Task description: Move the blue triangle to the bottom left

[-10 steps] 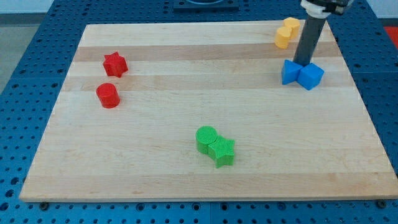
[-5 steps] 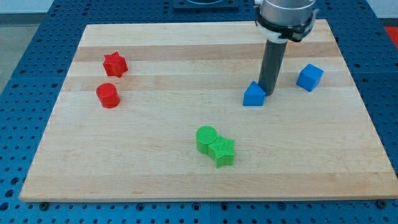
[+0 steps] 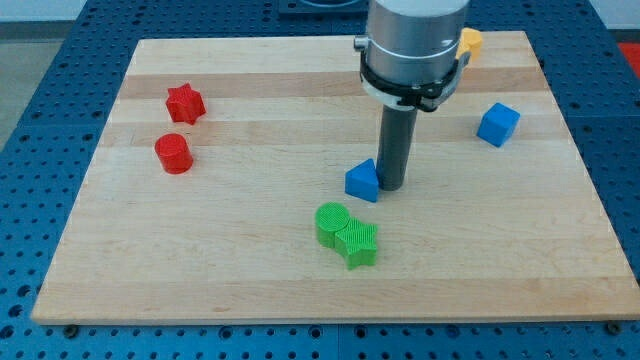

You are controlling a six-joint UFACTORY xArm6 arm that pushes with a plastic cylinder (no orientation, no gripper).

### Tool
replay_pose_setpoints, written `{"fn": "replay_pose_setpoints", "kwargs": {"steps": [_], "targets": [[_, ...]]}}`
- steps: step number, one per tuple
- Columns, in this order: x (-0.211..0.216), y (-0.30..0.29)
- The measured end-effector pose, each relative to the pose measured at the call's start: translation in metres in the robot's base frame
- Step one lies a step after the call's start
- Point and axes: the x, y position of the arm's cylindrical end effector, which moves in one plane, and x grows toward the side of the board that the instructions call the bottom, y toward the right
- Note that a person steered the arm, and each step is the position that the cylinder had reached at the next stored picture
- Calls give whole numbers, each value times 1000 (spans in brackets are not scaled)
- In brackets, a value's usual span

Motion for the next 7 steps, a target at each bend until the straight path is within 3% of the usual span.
{"fn": "replay_pose_setpoints", "kwargs": {"steps": [7], "targets": [[2, -148]]}}
